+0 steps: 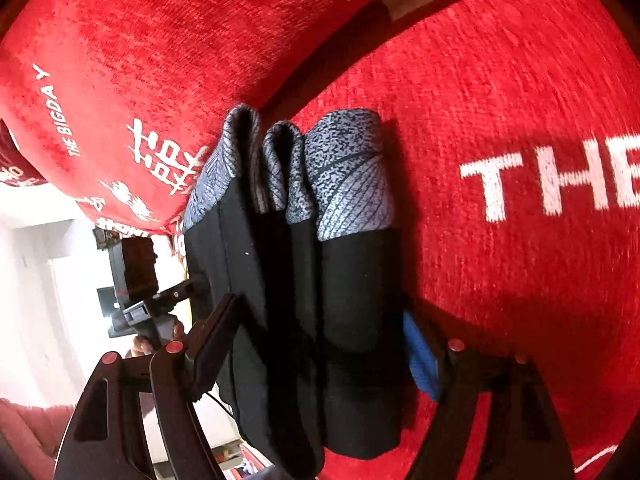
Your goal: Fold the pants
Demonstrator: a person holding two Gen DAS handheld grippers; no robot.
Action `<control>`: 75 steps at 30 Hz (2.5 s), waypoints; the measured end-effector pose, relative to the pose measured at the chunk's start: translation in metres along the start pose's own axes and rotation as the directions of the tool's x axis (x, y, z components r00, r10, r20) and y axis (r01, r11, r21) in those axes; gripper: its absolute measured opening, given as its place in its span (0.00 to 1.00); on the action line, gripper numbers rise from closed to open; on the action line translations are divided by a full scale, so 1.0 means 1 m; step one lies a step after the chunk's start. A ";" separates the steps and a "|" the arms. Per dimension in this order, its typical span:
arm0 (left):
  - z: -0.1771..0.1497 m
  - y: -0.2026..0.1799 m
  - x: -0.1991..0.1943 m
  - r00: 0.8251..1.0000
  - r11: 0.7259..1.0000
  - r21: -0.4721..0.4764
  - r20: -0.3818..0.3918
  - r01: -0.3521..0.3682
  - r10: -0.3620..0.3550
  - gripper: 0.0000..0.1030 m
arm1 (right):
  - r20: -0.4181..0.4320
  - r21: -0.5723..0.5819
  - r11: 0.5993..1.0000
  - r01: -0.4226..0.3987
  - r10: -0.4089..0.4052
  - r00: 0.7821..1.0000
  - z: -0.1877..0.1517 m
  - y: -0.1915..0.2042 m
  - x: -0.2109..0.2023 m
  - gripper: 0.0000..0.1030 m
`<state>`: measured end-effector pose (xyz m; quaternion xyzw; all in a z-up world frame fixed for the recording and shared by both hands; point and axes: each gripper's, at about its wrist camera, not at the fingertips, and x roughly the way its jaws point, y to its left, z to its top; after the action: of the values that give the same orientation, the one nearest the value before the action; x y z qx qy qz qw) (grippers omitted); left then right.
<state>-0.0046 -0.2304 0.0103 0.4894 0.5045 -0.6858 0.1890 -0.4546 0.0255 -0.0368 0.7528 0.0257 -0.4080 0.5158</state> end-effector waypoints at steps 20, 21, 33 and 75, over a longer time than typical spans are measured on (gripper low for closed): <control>-0.060 -0.042 -0.070 0.992 0.998 -0.016 0.112 -0.056 0.057 0.57 | -0.032 -0.101 0.995 -0.015 0.012 0.999 -0.034 0.057 -0.036 0.38; -0.066 -0.044 -0.075 0.992 0.998 -0.010 0.113 -0.055 0.055 0.57 | -0.026 -0.101 0.995 -0.020 0.018 1.000 -0.042 0.061 -0.039 0.38; -0.135 -0.044 -0.105 0.994 0.993 0.046 0.033 -0.106 0.104 0.57 | 0.011 -0.008 0.998 -0.058 0.058 0.998 -0.132 0.062 -0.037 0.38; -0.124 -0.009 -0.057 0.955 0.955 -0.002 0.042 -0.295 0.295 0.98 | 0.182 -0.216 0.869 0.445 -0.412 0.893 -0.127 0.096 0.012 0.20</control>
<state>0.0734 -0.1313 0.0623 0.5450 0.4200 -0.6613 0.2986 -0.3274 0.0776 0.0448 0.6284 0.2103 -0.5537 0.5043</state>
